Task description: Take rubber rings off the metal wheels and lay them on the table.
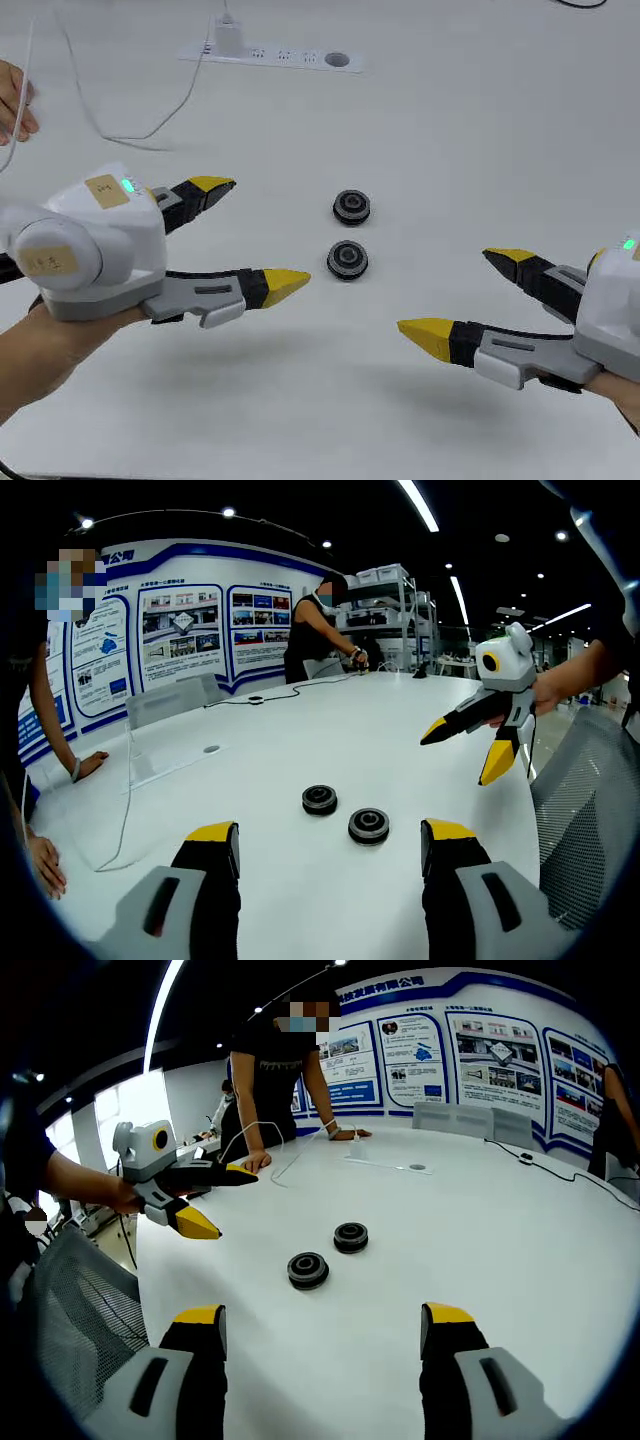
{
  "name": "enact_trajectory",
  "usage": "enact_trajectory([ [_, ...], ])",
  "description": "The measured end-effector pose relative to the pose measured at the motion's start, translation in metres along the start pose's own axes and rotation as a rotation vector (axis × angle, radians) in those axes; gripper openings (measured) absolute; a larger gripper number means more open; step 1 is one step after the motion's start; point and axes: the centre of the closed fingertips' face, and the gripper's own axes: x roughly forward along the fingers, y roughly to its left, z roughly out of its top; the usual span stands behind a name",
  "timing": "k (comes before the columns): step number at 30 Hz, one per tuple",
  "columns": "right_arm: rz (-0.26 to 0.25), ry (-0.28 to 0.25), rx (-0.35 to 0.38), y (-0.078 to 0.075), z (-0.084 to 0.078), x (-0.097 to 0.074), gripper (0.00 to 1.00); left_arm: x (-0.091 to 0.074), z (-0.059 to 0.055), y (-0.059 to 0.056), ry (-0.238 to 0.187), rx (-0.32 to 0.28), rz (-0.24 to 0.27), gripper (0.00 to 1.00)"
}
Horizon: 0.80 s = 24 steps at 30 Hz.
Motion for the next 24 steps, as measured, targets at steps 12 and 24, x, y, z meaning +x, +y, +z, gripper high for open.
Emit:
enact_trajectory([
  [12,-0.002,-0.010,0.056,-0.005,-0.006,0.004,0.77,0.035,-0.013,-0.016,0.046,0.034,-0.087,0.63],
  [24,0.004,-0.008,0.092,-0.009,-0.014,0.006,0.75,0.060,-0.022,-0.031,0.068,0.052,-0.143,0.51],
])
